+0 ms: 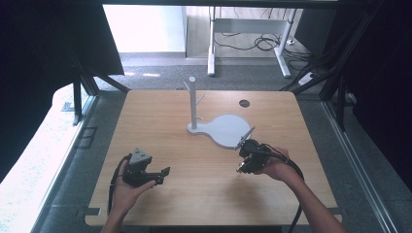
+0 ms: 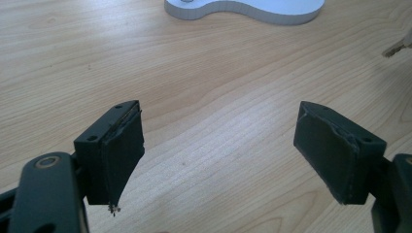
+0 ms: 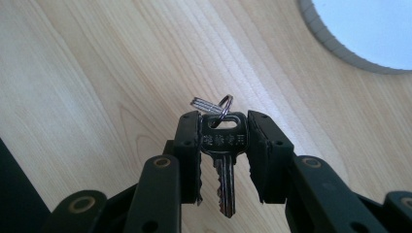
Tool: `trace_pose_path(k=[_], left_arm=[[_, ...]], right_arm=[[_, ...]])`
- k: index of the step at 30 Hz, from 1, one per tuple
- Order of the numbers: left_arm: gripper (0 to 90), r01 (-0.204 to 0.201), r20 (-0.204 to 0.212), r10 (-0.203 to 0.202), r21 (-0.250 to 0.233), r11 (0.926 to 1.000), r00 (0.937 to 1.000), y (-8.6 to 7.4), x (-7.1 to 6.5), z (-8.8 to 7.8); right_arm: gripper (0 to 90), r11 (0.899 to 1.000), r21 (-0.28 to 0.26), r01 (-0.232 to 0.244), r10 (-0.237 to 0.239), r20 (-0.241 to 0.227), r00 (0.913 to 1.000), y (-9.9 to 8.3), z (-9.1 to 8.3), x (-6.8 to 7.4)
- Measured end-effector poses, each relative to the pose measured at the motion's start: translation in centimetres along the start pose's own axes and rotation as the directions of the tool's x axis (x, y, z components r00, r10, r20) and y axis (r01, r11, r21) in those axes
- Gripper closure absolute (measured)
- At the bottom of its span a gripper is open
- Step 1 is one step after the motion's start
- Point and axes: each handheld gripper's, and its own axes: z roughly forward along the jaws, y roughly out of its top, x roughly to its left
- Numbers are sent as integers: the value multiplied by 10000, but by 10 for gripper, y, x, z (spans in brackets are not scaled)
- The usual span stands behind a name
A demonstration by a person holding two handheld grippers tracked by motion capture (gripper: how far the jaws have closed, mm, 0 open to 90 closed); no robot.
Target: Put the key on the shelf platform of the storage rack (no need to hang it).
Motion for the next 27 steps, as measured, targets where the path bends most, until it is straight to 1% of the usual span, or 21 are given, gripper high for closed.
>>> trace_pose_path(k=[2,4,7,11,13,14,15,17,19,21,22,23,25,27], left_arm=[[188,-50,5,50,18,10000,10000,0,1,-1],[189,47,-2,-47,-5,10000,10000,0,1,-1],[190,9,-7,-9,16,10000,10000,0,1,0],[190,-31,16,31,43,10000,10000,0,-2,1],[190,-73,22,73,65,10000,10000,0,-3,2],[190,-86,29,85,93,9999,10000,0,-4,2],[190,-132,33,131,87,9999,9999,0,-4,2],[190,-126,33,126,82,9999,9999,0,-4,2],[190,-104,5,104,75,9999,9999,0,-4,2],[190,-93,14,93,71,9999,10000,0,-6,3],[190,-174,74,174,101,9998,9998,0,-7,4],[190,-159,88,158,129,9998,9998,0,-9,5],[190,-304,142,301,190,9994,9994,1,-11,6],[190,-335,161,332,200,9992,9993,1,-13,6]], right_arm=[[681,9999,35,-97,96,45,9999,3,-2,-1],[681,9997,29,-232,231,96,9997,6,-4,-3],[681,9993,-44,-371,371,144,9992,10,-8,-8],[681,9994,-80,-349,350,129,9993,15,-11,-13],[681,9994,-52,-345,346,195,9992,19,-13,-15],[681,9994,-110,-331,334,207,9992,24,-15,-18],[681,9994,-110,-331,334,207,9992,24,-15,-18],[681,9993,-220,-310,314,187,9993,27,-17,-21],[681,9986,-354,-392,399,187,9990,32,-21,-25],[681,9985,-378,-396,402,164,9991,34,-22,-26],[681,9981,-445,-433,440,140,9989,37,-24,-29],[681,9981,-445,-433,440,140,9989,37,-24,-29],[681,9984,-397,-400,408,190,9990,40,-25,-31],[681,9983,-356,-466,474,206,9987,43,-27,-33]])
